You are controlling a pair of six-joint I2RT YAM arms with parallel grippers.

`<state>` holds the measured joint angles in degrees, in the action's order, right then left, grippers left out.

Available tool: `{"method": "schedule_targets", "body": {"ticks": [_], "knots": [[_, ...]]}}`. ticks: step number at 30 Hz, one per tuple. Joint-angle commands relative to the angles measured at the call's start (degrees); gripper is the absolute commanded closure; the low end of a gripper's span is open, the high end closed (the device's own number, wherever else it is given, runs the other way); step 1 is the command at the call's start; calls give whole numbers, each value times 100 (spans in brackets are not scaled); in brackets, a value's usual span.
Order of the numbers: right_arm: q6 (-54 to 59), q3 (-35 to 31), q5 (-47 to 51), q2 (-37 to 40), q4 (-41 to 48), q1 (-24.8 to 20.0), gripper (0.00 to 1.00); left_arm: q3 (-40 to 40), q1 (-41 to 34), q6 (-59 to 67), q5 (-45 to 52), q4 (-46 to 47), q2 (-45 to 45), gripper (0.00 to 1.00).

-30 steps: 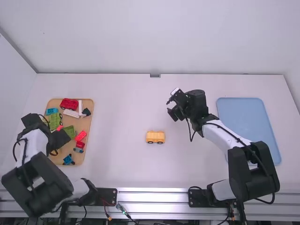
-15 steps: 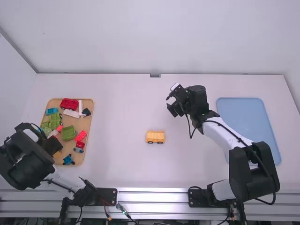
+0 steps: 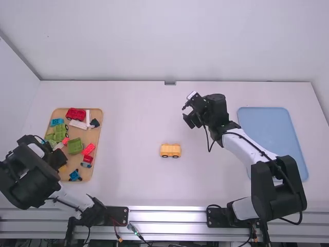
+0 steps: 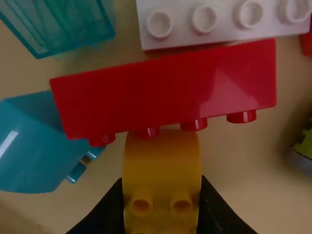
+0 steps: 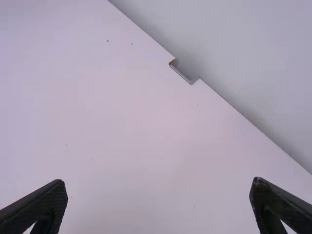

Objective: Assemble lego blocks to make yellow taxi

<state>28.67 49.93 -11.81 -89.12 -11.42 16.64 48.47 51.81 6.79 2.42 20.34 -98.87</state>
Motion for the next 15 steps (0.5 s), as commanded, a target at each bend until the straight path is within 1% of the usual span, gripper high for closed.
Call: {"method": "schedule_targets", "body": {"ticks": [1,5,7,9,12,14,15], "knots": [[-17,116,-33,31,7,-9,1,-44,-44,-363,-48,214,-57,78],[-17,116,-33,31,7,-11,1,125,-66,-442,184,579,133,83],[-35,116,-31,31,4,-11,1,85,-205,-444,442,619,439,87],[-37,116,-31,31,7,-11,1,26,-376,-446,603,619,765,88],[-44,116,-33,31,11,-11,1,-79,-782,-354,946,616,1401,88],[-42,116,-33,31,11,-11,1,-144,-1217,-48,1408,625,1895,88],[-44,116,-35,31,11,-11,1,-173,-1515,221,1703,645,2131,89]]}}
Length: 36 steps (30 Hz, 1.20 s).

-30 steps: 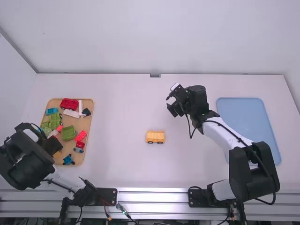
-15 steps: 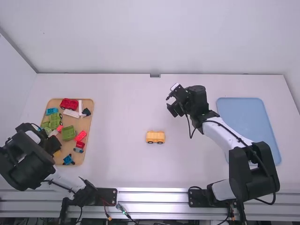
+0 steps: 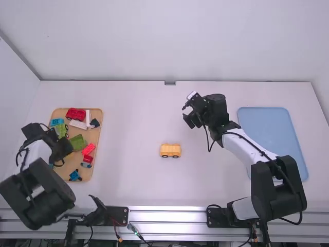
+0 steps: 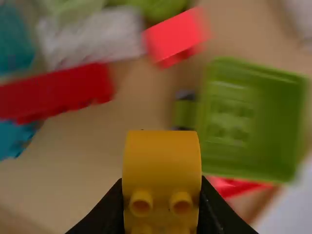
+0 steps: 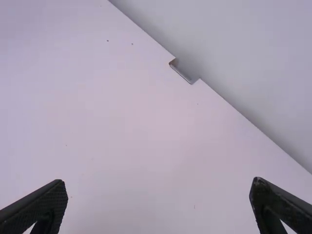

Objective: Assemble lego blocks to make yellow taxi

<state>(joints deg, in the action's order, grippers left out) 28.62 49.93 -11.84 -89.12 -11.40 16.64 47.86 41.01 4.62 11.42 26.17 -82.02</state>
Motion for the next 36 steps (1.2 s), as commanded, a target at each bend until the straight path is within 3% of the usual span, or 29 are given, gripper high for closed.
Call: {"method": "schedule_targets", "body": {"ticks": [1,3,9,11,17,22,27,36], "knots": [[-37,116,-35,31,9,-11,1,-116,-752,691,1021,127,616,92],[-39,111,-35,31,22,-11,1,-44,-1497,1082,1176,389,841,98],[-13,111,-31,31,160,-11,1,214,-3447,3023,1141,898,693,95],[-17,111,-33,31,203,-31,1,210,-4170,3936,789,769,544,94],[-262,111,-105,31,352,-103,1,205,-5628,4922,-422,101,-35,98],[-278,111,-667,31,643,-205,1,271,-6061,5751,-490,-205,-774,98],[-271,111,-833,31,927,-203,1,632,-6122,6190,-595,87,-1482,98],[-278,111,-918,31,1150,-129,1,715,-6116,6828,-490,127,-1923,95]]}}
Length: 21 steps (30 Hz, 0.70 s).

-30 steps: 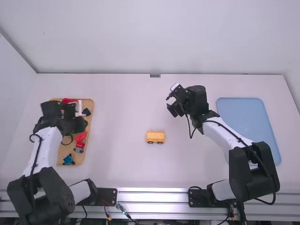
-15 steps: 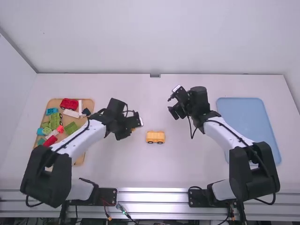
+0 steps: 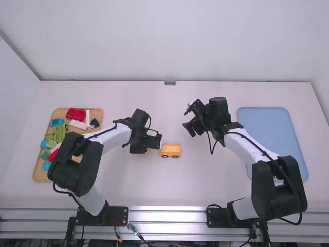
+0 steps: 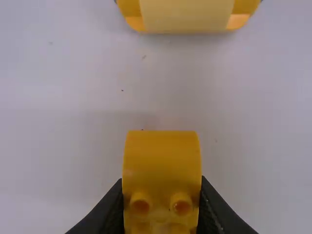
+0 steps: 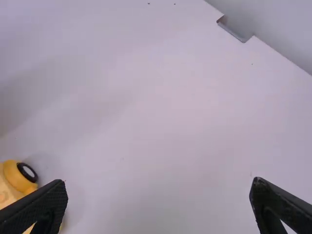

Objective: Assemble lego blocks to make yellow taxi

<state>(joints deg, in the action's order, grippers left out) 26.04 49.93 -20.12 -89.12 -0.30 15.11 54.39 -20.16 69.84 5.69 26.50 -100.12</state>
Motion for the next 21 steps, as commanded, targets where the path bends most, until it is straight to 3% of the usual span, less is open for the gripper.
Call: {"method": "schedule_targets", "body": {"ticks": [1,8,12,14,15,16,21], "knots": [[-11,111,-90,33,66,26,1,61,-2,306,136,114,-122,94],[-31,111,-109,33,127,26,1,61,-11,306,643,197,-125,84],[-33,111,-107,33,127,20,1,61,-7,306,831,319,-125,69],[-11,111,-109,33,155,24,1,48,-4,306,837,345,-125,59],[-13,111,-105,33,170,26,1,31,-7,306,824,339,-125,14],[-13,111,-109,33,184,24,1,28,-4,304,822,339,-125,1],[-11,111,-107,37,205,33,1,31,-11,282,822,291,-125,1]]}}
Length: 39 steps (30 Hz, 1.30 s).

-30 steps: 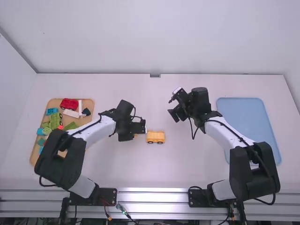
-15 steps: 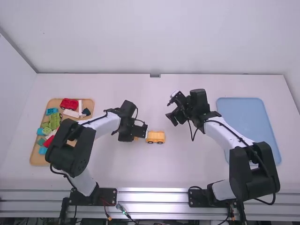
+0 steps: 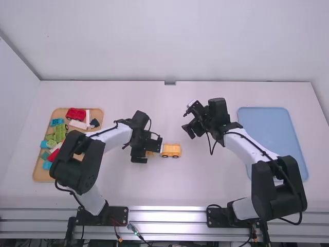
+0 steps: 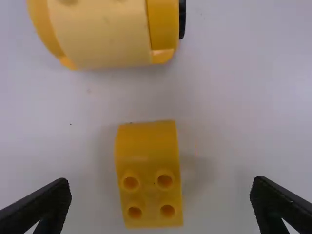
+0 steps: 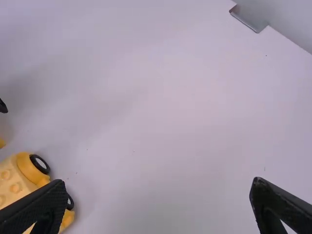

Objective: Assemble lego blocks to make yellow taxi

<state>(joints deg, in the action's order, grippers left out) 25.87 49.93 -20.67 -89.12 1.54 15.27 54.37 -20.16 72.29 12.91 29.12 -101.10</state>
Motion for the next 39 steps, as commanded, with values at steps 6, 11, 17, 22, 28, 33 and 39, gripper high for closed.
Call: {"method": "schedule_targets", "body": {"ticks": [6,11,17,22,28,33,39], "knots": [[7,111,-52,42,-216,13,1,33,-11,39,133,0,-26,1],[4,111,-44,39,-415,11,1,31,4,168,273,59,-26,1],[557,107,-295,39,28,9,1,22,496,1237,1471,157,-26,1],[1497,74,-1224,35,518,11,1,-297,1235,1978,2903,-260,-74,1],[1980,-533,-2024,24,-190,-2,1,-1091,2149,1661,4623,-1810,-520,1],[1980,-964,-2389,24,-782,15,1,-1224,2363,1410,5108,-2376,-1021,1],[1897,-1259,-2734,24,-1185,9,1,-999,2269,1493,5174,-2363,-1467,1]]}}
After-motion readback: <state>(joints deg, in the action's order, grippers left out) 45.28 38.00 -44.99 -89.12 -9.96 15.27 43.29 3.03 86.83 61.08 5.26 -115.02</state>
